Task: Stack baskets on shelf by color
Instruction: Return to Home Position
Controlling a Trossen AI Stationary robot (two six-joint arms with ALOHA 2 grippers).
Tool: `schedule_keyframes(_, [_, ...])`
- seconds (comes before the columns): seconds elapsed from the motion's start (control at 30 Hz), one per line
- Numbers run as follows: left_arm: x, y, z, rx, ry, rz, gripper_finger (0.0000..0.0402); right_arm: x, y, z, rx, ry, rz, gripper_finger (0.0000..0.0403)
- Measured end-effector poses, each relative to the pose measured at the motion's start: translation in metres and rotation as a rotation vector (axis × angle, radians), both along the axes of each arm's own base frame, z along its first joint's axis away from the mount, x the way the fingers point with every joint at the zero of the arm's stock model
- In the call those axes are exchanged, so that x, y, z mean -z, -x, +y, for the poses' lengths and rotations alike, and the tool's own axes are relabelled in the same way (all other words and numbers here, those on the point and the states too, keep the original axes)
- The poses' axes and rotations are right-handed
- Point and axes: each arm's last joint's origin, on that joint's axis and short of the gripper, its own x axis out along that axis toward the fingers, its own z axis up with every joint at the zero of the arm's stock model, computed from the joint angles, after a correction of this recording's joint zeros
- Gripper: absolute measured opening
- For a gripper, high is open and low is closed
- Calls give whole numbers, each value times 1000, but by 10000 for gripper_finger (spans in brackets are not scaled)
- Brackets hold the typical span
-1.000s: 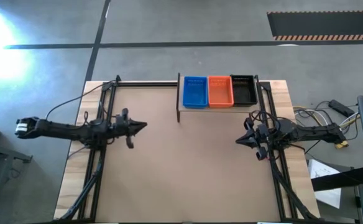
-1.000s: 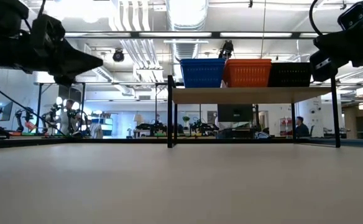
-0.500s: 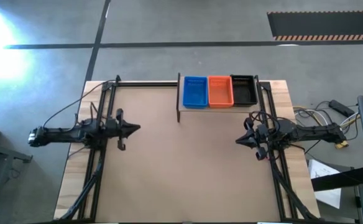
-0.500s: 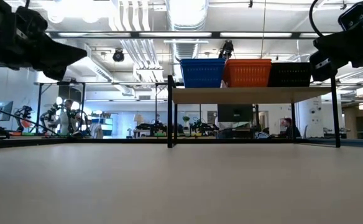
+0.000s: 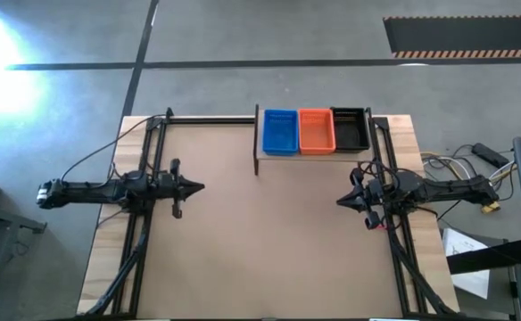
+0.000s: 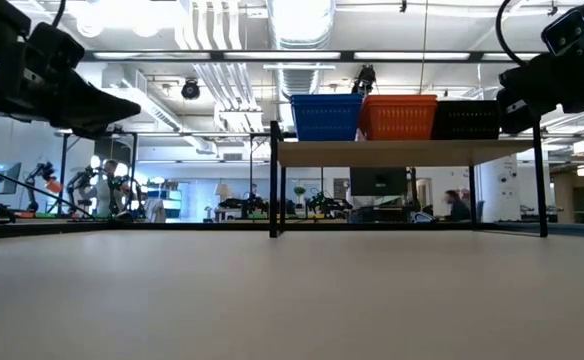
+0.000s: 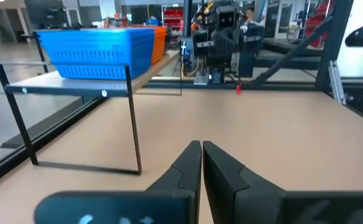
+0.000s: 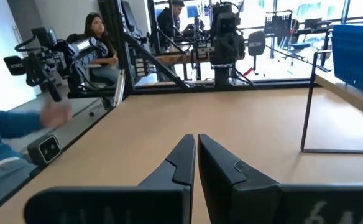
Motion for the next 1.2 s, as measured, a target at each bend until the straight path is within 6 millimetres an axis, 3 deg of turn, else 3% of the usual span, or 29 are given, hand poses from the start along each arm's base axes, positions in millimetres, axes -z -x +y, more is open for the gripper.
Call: schedule_keyframes(1.2, [9,-6,0,0,1,97,0,0,0,0,1,-17,1,13])
